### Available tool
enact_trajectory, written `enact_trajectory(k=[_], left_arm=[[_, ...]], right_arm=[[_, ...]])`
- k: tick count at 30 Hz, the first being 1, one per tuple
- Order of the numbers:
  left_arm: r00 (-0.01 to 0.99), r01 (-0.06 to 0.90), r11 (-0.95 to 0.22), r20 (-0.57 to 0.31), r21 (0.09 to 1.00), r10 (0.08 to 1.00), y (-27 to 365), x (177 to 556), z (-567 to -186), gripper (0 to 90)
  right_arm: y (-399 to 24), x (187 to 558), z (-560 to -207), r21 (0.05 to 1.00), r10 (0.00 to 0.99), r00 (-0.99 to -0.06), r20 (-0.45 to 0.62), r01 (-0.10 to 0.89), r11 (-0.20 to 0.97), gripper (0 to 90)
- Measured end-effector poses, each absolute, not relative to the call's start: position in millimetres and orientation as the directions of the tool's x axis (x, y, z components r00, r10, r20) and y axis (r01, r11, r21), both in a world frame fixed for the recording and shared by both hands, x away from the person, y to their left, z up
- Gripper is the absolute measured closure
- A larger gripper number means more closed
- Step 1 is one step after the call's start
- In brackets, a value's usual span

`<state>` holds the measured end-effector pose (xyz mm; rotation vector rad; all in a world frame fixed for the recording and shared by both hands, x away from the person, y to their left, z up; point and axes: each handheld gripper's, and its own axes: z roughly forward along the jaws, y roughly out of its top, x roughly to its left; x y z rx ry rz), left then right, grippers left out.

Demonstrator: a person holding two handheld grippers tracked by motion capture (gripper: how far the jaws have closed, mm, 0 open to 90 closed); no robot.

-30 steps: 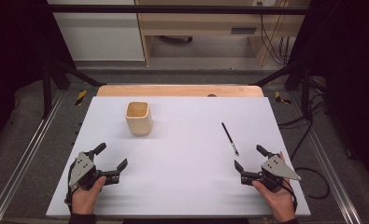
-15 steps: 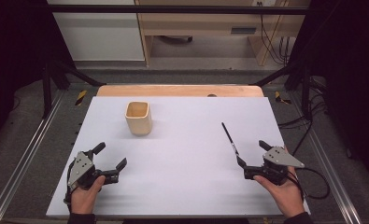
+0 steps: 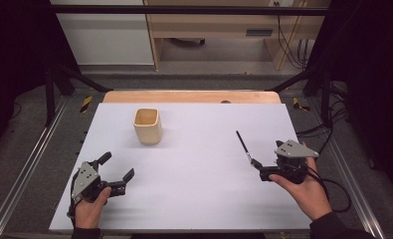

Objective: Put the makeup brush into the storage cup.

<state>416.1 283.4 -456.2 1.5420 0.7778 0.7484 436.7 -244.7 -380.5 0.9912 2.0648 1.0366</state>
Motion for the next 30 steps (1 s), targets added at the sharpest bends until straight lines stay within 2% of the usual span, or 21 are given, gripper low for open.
enact_trajectory(k=[11,20,30], left_arm=[[0.557,0.068,-0.072,0.022,0.995,0.83,287,419,-458,0.8],[0.561,0.069,-0.077,0.026,0.995,0.827,287,419,-458,0.8],[0.561,0.076,-0.077,0.021,0.994,0.828,286,421,-459,0.8]], right_arm=[[-239,459,-368,0.774,0.817,-0.55,-0.176,0.436,0.46,5.7],[-232,470,-360,0.724,0.8,-0.562,-0.212,0.459,0.514,6.2],[-236,478,-358,0.693,0.809,-0.555,-0.195,0.506,0.514,5.8]])
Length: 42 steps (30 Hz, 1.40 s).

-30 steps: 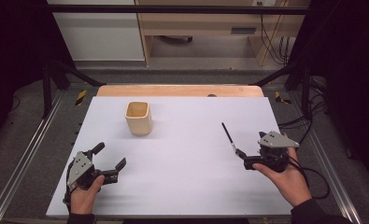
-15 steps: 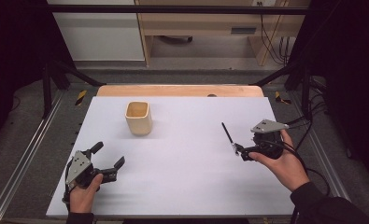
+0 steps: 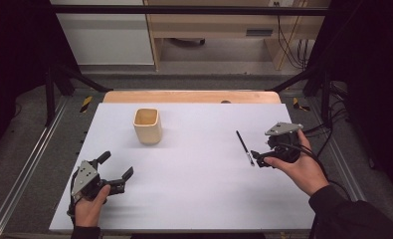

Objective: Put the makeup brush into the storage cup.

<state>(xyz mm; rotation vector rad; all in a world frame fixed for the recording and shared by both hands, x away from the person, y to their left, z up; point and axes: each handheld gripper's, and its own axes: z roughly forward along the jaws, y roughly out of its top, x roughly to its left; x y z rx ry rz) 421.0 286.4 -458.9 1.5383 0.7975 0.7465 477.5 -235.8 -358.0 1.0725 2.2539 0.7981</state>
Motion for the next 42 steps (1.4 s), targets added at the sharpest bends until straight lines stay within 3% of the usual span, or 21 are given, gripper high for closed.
enact_trajectory(k=[42], left_arm=[[0.569,0.072,-0.109,0.049,0.991,0.821,285,421,-459,0.8]], right_arm=[[-224,518,-390,0.581,0.82,-0.549,-0.161,0.619,0.528,8.0]])
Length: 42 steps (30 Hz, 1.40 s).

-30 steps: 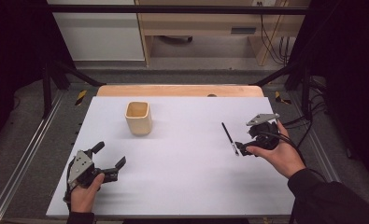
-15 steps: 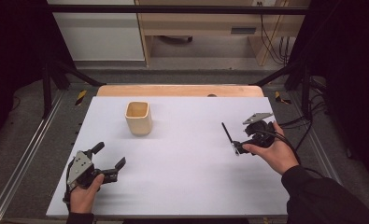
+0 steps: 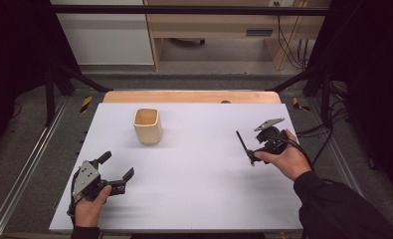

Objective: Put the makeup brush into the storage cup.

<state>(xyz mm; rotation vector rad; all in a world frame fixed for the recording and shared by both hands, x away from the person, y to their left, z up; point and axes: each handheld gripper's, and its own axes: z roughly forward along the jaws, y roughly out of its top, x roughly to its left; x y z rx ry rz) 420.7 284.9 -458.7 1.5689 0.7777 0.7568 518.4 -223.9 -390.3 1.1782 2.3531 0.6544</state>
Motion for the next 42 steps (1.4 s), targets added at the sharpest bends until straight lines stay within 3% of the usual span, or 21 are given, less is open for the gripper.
enact_trajectory(k=[19,42], left_arm=[[0.571,0.069,-0.119,0.058,0.99,0.819,284,420,-458,0.9],[0.57,0.066,-0.122,0.062,0.99,0.819,285,421,-458,0.8]], right_arm=[[-220,537,-405,0.542,0.838,-0.529,-0.132,0.669,0.508,12.1],[-220,556,-418,0.534,0.858,-0.502,-0.107,0.699,0.475,9.4]])
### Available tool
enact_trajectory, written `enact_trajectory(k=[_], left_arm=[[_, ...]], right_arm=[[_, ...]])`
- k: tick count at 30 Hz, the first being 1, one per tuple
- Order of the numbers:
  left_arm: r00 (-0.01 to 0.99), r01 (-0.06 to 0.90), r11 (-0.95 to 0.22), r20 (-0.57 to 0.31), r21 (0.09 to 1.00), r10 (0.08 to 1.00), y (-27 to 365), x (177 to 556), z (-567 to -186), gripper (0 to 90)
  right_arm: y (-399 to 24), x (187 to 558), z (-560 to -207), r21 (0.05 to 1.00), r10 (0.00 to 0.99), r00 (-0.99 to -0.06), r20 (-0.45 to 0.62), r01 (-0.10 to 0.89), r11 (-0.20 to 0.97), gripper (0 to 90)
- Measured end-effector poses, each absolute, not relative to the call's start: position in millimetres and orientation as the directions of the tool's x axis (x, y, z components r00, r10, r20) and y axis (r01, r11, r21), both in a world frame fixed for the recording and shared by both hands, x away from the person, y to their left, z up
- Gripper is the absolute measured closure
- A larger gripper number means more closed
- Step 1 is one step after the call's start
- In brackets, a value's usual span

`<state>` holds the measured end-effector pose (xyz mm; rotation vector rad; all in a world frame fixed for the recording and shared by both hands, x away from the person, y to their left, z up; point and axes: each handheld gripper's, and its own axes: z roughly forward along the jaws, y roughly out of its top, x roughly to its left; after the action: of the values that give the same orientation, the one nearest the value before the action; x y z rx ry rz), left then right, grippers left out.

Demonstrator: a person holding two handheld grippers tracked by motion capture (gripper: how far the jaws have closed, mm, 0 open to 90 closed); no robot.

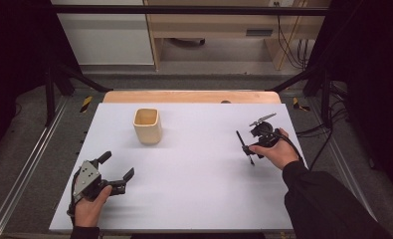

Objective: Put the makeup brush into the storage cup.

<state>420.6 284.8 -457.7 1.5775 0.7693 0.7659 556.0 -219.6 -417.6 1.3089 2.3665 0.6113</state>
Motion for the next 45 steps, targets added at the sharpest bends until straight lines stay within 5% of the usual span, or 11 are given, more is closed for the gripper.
enact_trajectory(k=[45], left_arm=[[0.573,0.063,-0.127,0.068,0.99,0.817,285,421,-457,1.0]], right_arm=[[-205,575,-439,0.5,0.877,-0.478,-0.045,0.749,0.434,19.1]])
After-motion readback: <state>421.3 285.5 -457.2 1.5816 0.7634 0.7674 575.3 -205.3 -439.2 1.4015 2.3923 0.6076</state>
